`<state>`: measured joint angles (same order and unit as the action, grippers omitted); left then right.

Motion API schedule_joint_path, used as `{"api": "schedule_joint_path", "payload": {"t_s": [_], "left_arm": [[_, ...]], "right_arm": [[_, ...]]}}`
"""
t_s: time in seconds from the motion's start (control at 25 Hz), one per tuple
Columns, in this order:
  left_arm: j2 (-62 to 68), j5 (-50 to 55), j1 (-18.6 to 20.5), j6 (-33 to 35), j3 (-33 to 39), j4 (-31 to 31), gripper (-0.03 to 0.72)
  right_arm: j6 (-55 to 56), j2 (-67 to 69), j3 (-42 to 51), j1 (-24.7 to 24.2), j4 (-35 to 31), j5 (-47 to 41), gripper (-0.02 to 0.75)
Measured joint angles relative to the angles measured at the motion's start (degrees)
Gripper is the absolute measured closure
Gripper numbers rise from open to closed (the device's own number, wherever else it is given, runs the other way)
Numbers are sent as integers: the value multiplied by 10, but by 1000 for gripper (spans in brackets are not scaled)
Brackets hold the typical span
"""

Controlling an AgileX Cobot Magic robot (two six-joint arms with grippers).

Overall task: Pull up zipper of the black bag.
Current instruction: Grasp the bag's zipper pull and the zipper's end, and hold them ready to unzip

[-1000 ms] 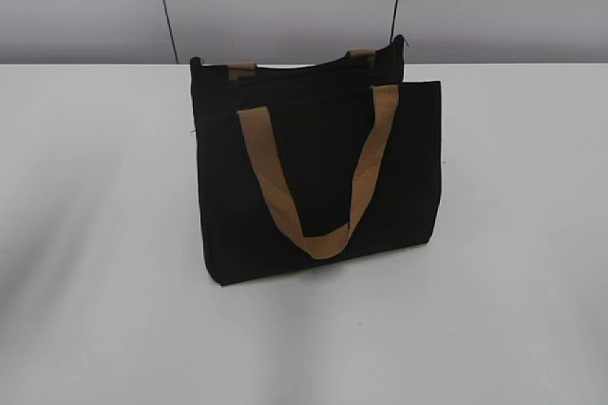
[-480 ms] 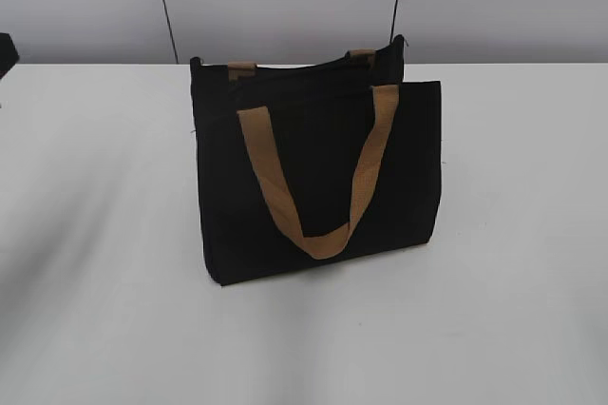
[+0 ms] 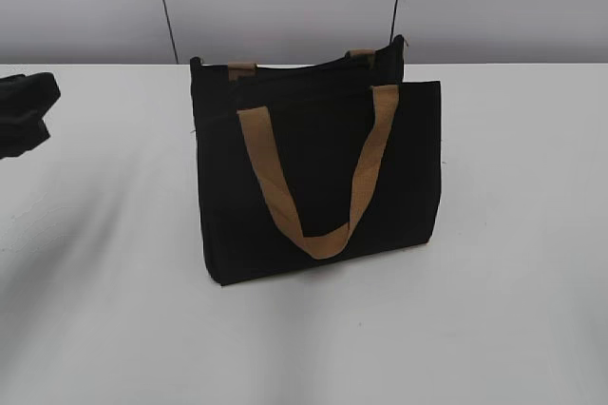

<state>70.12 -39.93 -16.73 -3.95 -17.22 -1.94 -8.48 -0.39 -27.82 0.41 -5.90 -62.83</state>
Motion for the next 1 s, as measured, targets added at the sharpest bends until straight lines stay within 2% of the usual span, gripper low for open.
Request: {"api": "schedule_joint_path", "payload": {"t_s": [0.32, 0.56, 0.8, 1.0], "left_arm": [[97, -46, 0, -45, 0, 64, 449], [162, -85, 0, -55, 8, 91, 449], [258, -167, 0, -61, 8, 237, 449], [351, -234, 0, -61, 5, 272, 418]], "right_arm": [[0, 0, 0, 0, 0, 0, 337], [0, 0, 0, 0, 0, 0, 337], [0, 0, 0, 0, 0, 0, 337], [0, 0, 0, 0, 0, 0, 337]]}}
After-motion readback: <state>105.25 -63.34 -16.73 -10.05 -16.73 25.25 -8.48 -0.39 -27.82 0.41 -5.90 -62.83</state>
